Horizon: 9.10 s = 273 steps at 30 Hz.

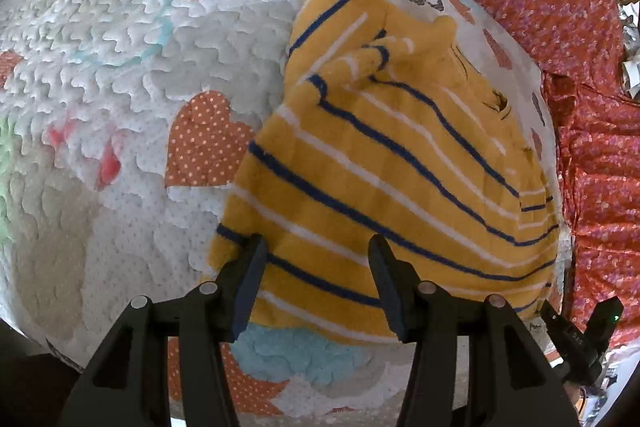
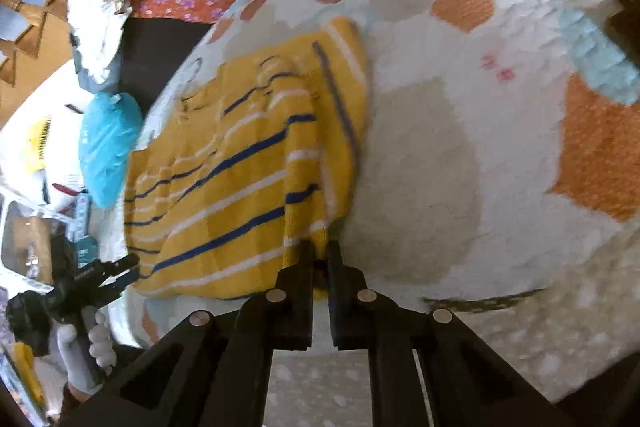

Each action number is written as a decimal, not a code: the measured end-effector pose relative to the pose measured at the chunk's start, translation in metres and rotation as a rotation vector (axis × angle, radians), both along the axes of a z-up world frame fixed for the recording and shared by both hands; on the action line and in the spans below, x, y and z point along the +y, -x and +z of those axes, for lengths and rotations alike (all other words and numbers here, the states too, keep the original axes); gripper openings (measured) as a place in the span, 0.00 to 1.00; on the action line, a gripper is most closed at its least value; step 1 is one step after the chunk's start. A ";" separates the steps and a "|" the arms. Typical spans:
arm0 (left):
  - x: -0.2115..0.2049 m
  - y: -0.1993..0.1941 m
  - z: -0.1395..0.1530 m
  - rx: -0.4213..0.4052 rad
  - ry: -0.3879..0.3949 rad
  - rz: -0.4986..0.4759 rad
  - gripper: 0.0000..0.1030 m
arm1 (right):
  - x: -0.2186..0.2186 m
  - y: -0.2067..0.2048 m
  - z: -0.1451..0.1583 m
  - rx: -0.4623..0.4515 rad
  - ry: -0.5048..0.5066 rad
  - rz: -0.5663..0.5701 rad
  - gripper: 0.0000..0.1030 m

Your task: Fold small clothes

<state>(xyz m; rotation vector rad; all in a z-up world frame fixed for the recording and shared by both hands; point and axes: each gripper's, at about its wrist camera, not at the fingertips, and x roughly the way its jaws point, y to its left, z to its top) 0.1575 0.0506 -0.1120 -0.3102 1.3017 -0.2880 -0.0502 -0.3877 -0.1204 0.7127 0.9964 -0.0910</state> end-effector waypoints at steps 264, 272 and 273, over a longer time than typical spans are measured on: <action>-0.057 -0.045 -0.002 -0.100 0.059 -0.110 0.71 | 0.118 -0.200 0.063 -0.174 0.092 0.182 0.25; -0.051 0.000 0.053 -0.381 -0.232 -0.022 0.71 | 0.128 -0.166 0.031 -0.081 0.206 0.186 0.33; -0.050 0.012 0.070 -0.464 -0.298 0.009 0.71 | 0.131 -0.157 0.040 -0.094 0.239 0.185 0.35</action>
